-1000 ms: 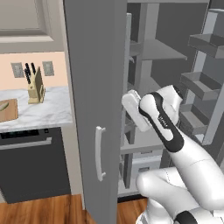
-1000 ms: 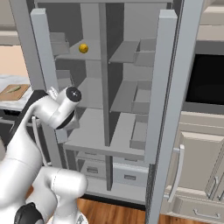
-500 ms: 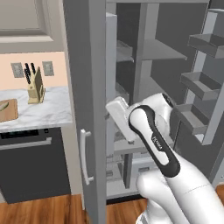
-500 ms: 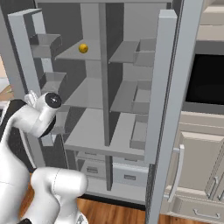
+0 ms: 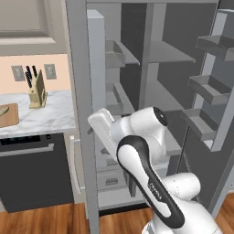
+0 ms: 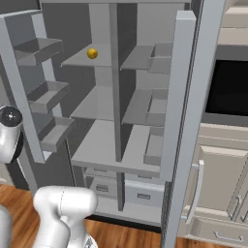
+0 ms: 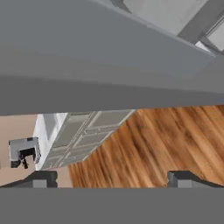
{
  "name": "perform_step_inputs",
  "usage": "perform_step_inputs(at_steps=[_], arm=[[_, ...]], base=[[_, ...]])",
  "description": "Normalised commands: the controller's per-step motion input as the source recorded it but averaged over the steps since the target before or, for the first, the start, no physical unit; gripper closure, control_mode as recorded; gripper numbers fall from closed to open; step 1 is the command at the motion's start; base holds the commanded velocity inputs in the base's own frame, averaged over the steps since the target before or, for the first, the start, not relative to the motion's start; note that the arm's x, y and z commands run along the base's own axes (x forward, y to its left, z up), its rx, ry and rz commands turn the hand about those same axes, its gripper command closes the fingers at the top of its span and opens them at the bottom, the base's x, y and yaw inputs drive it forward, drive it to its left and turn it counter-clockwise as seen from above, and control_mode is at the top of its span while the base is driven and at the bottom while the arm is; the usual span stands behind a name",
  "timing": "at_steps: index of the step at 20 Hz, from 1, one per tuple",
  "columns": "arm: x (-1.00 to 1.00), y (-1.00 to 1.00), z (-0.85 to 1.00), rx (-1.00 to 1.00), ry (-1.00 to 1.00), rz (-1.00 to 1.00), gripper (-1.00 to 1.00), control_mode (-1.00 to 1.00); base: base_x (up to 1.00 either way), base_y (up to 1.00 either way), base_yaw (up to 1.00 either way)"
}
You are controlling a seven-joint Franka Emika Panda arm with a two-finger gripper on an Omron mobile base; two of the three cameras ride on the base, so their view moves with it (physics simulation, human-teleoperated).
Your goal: Retrieve a lemon from the fridge and place it on the cutting board with the fish.
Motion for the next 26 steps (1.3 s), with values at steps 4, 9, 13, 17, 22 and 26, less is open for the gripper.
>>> perform_step_inputs(at_steps=[4,9,13,17,22,26], arm=[[-0.28,-0.37,0.35,-0.14,0.0,0.0,-1.0,-1.0],[-0.27,-0.86,0.3,-0.19,0.0,0.0,-1.0,-1.0],[-0.27,-1.0,0.22,-0.31,-0.03,0.08,-1.0,-1.0],[-0.05,-1.0,0.12,-0.47,0.0,0.23,-1.0,-1.0],[-0.16,-1.0,0.0,-0.5,-0.02,0.34,-1.0,-1.0],[-0.38,-0.92,0.0,-0.44,-0.04,0.44,-1.0,-1.0]], base=[[0.0,0.0,0.0],[0.0,0.0,0.0],[0.0,0.0,0.0],[0.0,0.0,0.0],[0.0,0.0,0.0],[0.0,0.0,0.0]])
